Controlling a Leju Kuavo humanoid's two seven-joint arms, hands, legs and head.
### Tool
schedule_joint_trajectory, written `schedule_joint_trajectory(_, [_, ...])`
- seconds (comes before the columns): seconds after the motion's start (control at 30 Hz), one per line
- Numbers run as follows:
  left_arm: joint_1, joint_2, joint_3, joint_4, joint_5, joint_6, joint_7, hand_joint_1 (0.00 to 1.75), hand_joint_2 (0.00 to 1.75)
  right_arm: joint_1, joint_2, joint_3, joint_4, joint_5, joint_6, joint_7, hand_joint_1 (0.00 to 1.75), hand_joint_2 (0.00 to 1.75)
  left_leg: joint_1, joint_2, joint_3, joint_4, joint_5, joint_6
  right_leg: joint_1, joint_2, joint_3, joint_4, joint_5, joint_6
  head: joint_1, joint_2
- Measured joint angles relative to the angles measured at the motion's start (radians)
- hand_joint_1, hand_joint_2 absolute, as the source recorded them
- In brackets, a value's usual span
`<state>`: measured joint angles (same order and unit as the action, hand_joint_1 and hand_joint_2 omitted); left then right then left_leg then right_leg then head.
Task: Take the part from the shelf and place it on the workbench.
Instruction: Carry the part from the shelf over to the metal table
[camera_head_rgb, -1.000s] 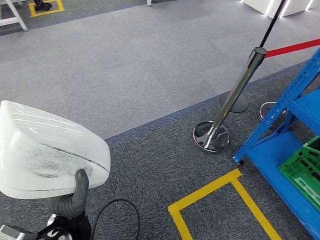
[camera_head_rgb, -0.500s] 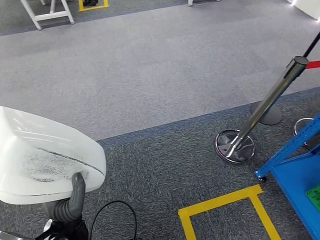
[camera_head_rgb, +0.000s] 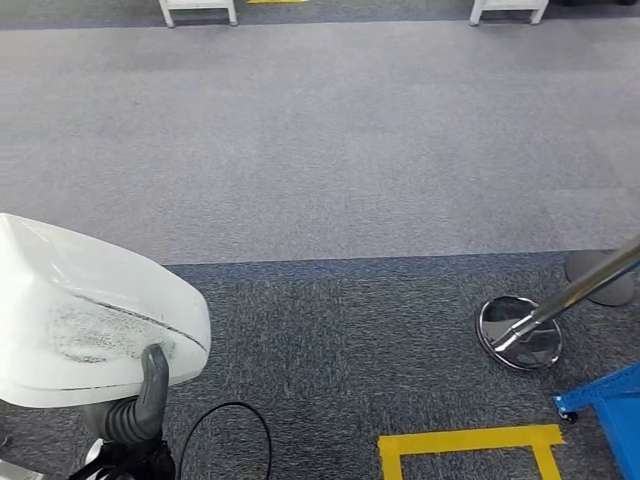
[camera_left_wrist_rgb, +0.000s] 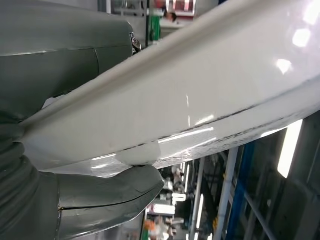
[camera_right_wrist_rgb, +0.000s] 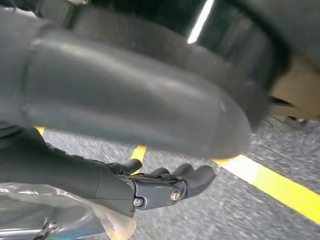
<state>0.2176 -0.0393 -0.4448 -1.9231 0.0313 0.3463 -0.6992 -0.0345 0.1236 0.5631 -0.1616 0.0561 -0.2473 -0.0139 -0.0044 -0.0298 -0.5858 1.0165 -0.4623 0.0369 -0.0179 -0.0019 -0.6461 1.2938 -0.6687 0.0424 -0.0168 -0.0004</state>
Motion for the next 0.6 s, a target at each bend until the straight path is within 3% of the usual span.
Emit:
schedule_joint_trajectory(0.03, [0.000,0.000,0.000,0.000,0.000,0.000,0.000,1.75,1.75,-0.001,0.000,0.000,0.000,0.000,0.000,-0.003,0.00,0.00,0.000,-0.016,0.002,0.001,0.000,-0.001,0.000,0.003,0.002,-0.025,0.031,-0.001,0.000,0.000])
schedule_joint_trajectory(0.07, [0.000,0.001,0.000,0.000,0.001,0.000,0.000,1.75,1.75,-0.001,0.000,0.001,0.000,-0.001,0.000,-0.007,0.00,0.00,0.001,-0.032,0.003,0.002,-0.001,-0.002,-0.002,0.011,0.022,-0.086,0.077,-0.002,0.000,0.000])
schedule_joint_trajectory(0.13, [-0.001,0.001,0.000,0.000,0.001,-0.001,0.000,1.75,1.75,0.000,0.000,0.001,0.000,-0.004,0.002,-0.015,0.00,0.00,0.002,-0.059,0.002,0.008,-0.005,-0.009,-0.008,0.058,0.070,-0.211,0.136,-0.004,0.000,0.000])
schedule_joint_trajectory(0.2, [-0.004,0.001,0.000,0.000,0.000,-0.001,0.000,1.75,1.75,0.001,0.000,0.002,0.000,-0.007,0.004,-0.020,0.00,0.00,0.004,-0.081,-0.005,0.013,-0.004,-0.020,-0.010,0.093,0.094,-0.262,0.144,-0.008,-0.001,0.000])
schedule_joint_trajectory(0.23, [-0.005,0.001,-0.001,0.000,0.000,-0.001,0.000,1.75,1.75,0.000,0.000,0.002,0.000,-0.008,0.005,-0.018,0.00,0.00,0.005,-0.091,-0.009,0.012,-0.002,-0.027,-0.009,0.091,0.097,-0.267,0.143,-0.013,-0.001,0.000])
schedule_joint_trajectory(0.27, [-0.006,0.001,-0.001,0.000,0.000,-0.001,0.000,1.75,1.75,0.000,0.001,0.002,0.000,-0.008,0.007,-0.016,0.00,0.00,0.007,-0.097,-0.012,0.011,0.000,-0.033,-0.008,0.079,0.100,-0.267,0.145,-0.019,0.000,0.000])
schedule_joint_trajectory(0.33, [-0.009,0.002,-0.001,0.000,-0.001,-0.001,0.000,1.75,1.75,0.000,0.001,0.002,0.000,-0.007,0.010,-0.009,0.00,0.00,0.006,-0.064,-0.026,0.040,-0.018,-0.045,-0.009,0.052,0.105,-0.272,0.148,-0.033,-0.005,0.000])
schedule_joint_trajectory(0.4, [-0.014,0.003,-0.001,0.000,-0.001,-0.001,0.000,1.75,1.75,0.001,0.002,0.003,0.000,-0.007,0.013,-0.007,0.00,0.00,0.004,-0.006,-0.074,0.143,-0.072,-0.053,-0.008,0.021,0.110,-0.275,0.146,-0.042,-0.011,0.000])
schedule_joint_trajectory(0.47, [-0.015,0.004,-0.001,0.001,-0.002,-0.001,0.001,1.75,1.75,0.003,0.003,0.003,0.000,-0.007,0.014,-0.006,0.00,0.00,0.007,0.014,-0.134,0.268,-0.123,-0.058,-0.004,-0.010,0.113,-0.274,0.142,-0.046,-0.012,0.000])
schedule_joint_trajectory(0.5, [-0.015,0.004,-0.001,0.001,-0.001,-0.001,0.001,1.75,1.75,0.003,0.003,0.003,0.000,-0.007,0.014,-0.006,0.00,0.00,0.008,0.016,-0.147,0.295,-0.125,-0.058,-0.003,-0.026,0.115,-0.274,0.139,-0.046,-0.012,0.000])
schedule_joint_trajectory(0.53, [-0.014,0.005,-0.001,0.002,-0.001,-0.001,0.001,1.75,1.75,0.003,0.003,0.003,0.000,-0.007,0.014,-0.006,0.00,0.00,0.008,0.018,-0.142,0.285,-0.108,-0.056,-0.002,-0.041,0.118,-0.274,0.136,-0.046,-0.012,0.000])
schedule_joint_trajectory(0.57, [-0.014,0.005,-0.001,0.002,-0.001,-0.001,0.001,1.75,1.75,0.002,0.003,0.003,0.000,-0.007,0.014,-0.006,0.00,0.00,0.007,0.023,-0.117,0.236,-0.075,-0.052,-0.001,-0.054,0.123,-0.274,0.132,-0.045,-0.012,0.000])
schedule_joint_trajectory(0.6, [-0.015,0.005,-0.001,0.002,-0.002,-0.001,0.001,1.75,1.75,0.000,0.003,0.004,0.000,-0.006,0.014,-0.006,0.00,0.00,0.004,0.043,-0.081,0.165,-0.038,-0.045,0.000,-0.067,0.128,-0.274,0.128,-0.044,-0.012,0.000])
